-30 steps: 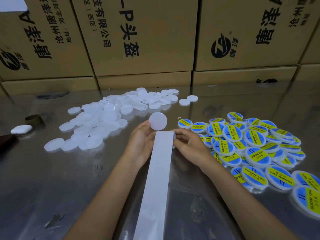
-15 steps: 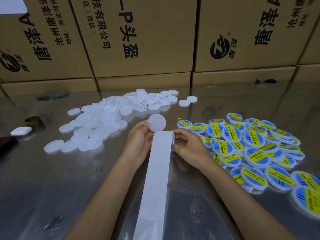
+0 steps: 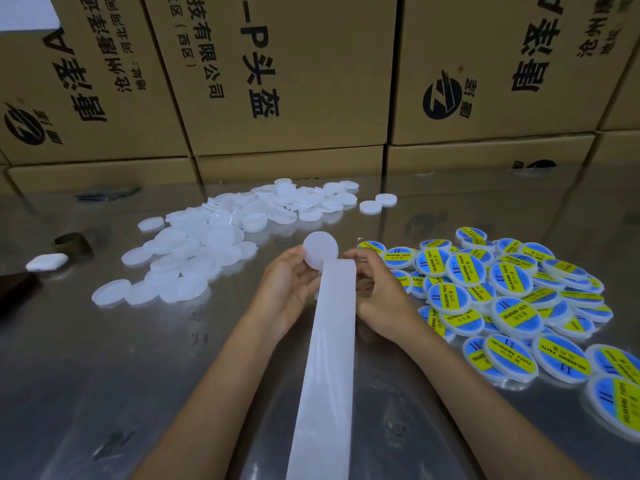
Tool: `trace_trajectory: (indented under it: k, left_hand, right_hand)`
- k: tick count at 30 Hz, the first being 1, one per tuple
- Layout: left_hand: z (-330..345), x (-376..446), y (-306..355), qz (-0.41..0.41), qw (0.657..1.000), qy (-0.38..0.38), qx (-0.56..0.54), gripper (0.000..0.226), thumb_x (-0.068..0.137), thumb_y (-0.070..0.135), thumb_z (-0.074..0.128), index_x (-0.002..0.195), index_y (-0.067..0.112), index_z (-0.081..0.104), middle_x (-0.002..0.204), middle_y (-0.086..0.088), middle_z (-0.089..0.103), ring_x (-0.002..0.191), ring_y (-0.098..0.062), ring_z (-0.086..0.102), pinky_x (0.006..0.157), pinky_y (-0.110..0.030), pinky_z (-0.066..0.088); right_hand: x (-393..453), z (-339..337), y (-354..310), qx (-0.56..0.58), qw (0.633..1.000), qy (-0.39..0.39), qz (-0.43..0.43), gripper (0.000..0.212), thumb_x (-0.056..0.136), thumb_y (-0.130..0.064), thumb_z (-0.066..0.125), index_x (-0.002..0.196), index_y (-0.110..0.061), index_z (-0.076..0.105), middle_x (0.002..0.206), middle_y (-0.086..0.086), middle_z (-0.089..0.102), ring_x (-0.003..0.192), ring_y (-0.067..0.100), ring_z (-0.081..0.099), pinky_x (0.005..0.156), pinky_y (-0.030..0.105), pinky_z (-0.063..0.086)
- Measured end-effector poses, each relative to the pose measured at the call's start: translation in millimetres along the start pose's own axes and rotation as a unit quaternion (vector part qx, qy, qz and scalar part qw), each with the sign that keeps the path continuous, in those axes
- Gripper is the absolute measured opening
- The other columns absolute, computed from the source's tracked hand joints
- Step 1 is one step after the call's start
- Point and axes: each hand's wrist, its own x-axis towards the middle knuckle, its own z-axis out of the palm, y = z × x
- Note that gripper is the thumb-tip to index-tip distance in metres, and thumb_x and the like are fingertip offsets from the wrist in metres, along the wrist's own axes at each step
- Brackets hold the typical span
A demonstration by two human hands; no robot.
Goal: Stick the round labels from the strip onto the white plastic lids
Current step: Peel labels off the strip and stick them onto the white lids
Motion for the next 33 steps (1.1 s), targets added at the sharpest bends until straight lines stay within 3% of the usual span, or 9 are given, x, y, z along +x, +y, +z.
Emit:
trace_trajectory:
  k: [5,8,10,13,17,22,26,30,33]
  left_hand:
    - [-4.9,-3.4,3.0,-0.113,0.990,-0.036,-0.074,0.037,0.103,0.025,0.050,0.124,-0.003,0.062,0.119,-0.022,0.069,0.109,-0.033,0.066,0.104,-0.044,0.048]
    - [-9.8,-3.0,5.4,-0.138,0.984,-0.060,-0.099,0.033,0.100,0.026,0.051,0.092,0.000,0.070,0.082,-0.013,0.068,0.070,-0.026,0.068,0.075,-0.037,0.058]
    - [-11.6,0.9,5.5,-0.124,0.984,-0.045,-0.118,0.029,0.099,0.020,0.051,0.087,-0.001,0.067,0.074,-0.013,0.064,0.059,-0.025,0.066,0.058,-0.032,0.060]
    - [-12.6,6.1,3.6,-0.097,0.986,-0.042,-0.130,0.039,0.100,0.015,0.049,0.077,-0.004,0.073,0.069,-0.014,0.065,0.056,-0.024,0.068,0.055,-0.030,0.060]
    - [-14.5,12.5,-1.6,-0.099,0.984,-0.065,-0.132,0.044,0.098,0.013,0.049,0.066,-0.004,0.074,0.067,-0.013,0.066,0.055,-0.025,0.067,0.055,-0.028,0.058]
    - [-15.3,17.2,-7.4,-0.081,0.988,-0.061,-0.113,0.034,0.090,0.011,0.055,0.067,-0.001,0.076,0.072,-0.010,0.067,0.062,-0.024,0.069,0.068,-0.030,0.054]
    - [-11.7,18.6,-9.3,-0.077,0.990,-0.040,-0.111,0.032,0.097,0.008,0.047,0.080,-0.003,0.072,0.069,-0.012,0.065,0.056,-0.025,0.064,0.062,-0.030,0.050]
    - [-8.9,13.4,-8.8,-0.076,0.992,-0.065,-0.079,0.027,0.100,0.007,0.042,0.092,0.000,0.067,0.070,-0.010,0.062,0.059,-0.022,0.063,0.056,-0.029,0.054]
    - [-5.8,7.0,-8.6,-0.075,0.991,-0.106,-0.032,0.022,0.102,0.007,0.040,0.105,0.003,0.062,0.077,-0.010,0.069,0.068,-0.021,0.070,0.069,-0.033,0.059]
  right_hand:
    - [-0.1,1.3,-3.0,0.009,0.999,0.003,0.045,0.051,0.082,-0.013,0.076,0.125,-0.023,0.053,0.109,-0.009,0.066,0.099,0.002,0.063,0.086,0.022,0.052]
    - [-1.7,3.7,-5.9,-0.044,0.998,0.006,0.040,0.017,0.085,-0.029,0.074,0.095,-0.020,0.064,0.080,-0.007,0.068,0.070,-0.001,0.059,0.067,0.017,0.047]
    - [-2.2,5.2,-6.4,-0.056,0.998,0.023,0.033,0.016,0.085,-0.029,0.074,0.091,-0.017,0.065,0.078,0.000,0.068,0.068,0.008,0.060,0.064,0.022,0.046]
    - [-1.3,3.5,-8.5,-0.059,0.998,0.022,0.028,0.015,0.085,-0.024,0.075,0.093,-0.014,0.067,0.081,0.006,0.069,0.075,0.016,0.062,0.069,0.029,0.048]
    - [0.5,0.7,-5.9,-0.103,0.994,0.019,0.025,0.014,0.083,-0.022,0.076,0.093,-0.019,0.066,0.079,-0.003,0.068,0.073,0.008,0.060,0.068,0.023,0.047]
    - [1.2,-5.3,-5.3,-0.188,0.982,0.015,-0.031,0.016,0.083,-0.017,0.074,0.095,-0.021,0.064,0.075,-0.007,0.061,0.073,0.007,0.056,0.062,0.019,0.042]
    - [1.1,-8.4,-6.2,-0.213,0.974,0.012,-0.075,0.018,0.082,-0.011,0.073,0.095,-0.018,0.063,0.075,-0.006,0.059,0.071,0.008,0.053,0.060,0.018,0.040]
    - [0.1,-13.7,-7.4,-0.240,0.968,0.011,-0.071,0.022,0.083,-0.010,0.068,0.100,-0.021,0.059,0.077,-0.004,0.060,0.071,0.016,0.054,0.063,0.033,0.045]
    - [0.1,-17.3,-8.2,-0.200,0.978,0.049,-0.035,0.034,0.081,-0.013,0.068,0.104,-0.029,0.048,0.069,-0.008,0.058,0.062,0.009,0.052,0.060,0.029,0.044]
